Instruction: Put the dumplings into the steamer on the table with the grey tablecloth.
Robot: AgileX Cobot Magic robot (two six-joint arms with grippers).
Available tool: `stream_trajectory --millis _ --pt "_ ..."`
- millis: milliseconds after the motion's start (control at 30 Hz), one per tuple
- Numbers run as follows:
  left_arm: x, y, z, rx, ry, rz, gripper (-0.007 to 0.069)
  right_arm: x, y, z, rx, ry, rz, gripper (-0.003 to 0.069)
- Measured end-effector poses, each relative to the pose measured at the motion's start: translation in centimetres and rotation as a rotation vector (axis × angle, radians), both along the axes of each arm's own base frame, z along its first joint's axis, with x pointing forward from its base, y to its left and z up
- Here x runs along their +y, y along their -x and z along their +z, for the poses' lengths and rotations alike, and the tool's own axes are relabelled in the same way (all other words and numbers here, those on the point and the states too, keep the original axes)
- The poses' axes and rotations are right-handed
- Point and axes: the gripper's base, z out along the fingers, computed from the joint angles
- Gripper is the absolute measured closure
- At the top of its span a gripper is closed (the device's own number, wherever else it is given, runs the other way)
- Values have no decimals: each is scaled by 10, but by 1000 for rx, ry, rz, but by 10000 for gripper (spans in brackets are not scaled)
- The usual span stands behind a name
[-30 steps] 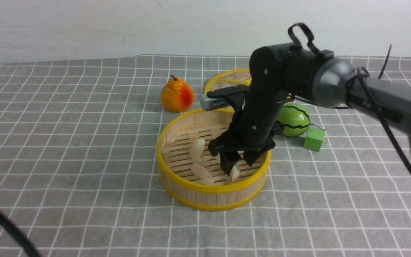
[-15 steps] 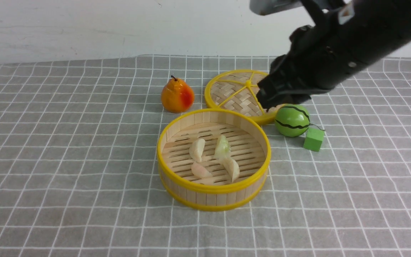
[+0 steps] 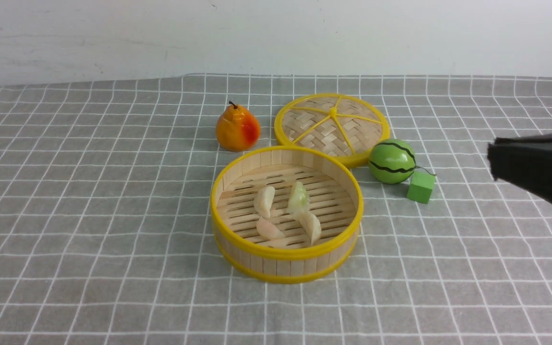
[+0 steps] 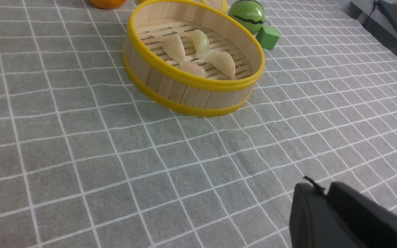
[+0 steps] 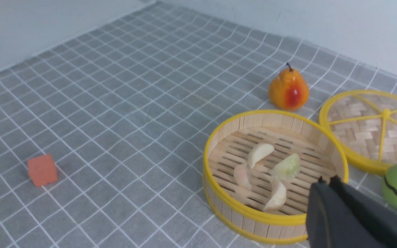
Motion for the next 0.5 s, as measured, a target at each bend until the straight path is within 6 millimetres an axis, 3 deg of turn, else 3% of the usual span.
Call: stream_trajectory --millis 200,500 --pt "0 0 0 0 0 0 555 -17 31 -4 -68 -43 -1 675" --pt "0 0 0 0 0 0 547 -22 42 -4 -76 -30 13 670"
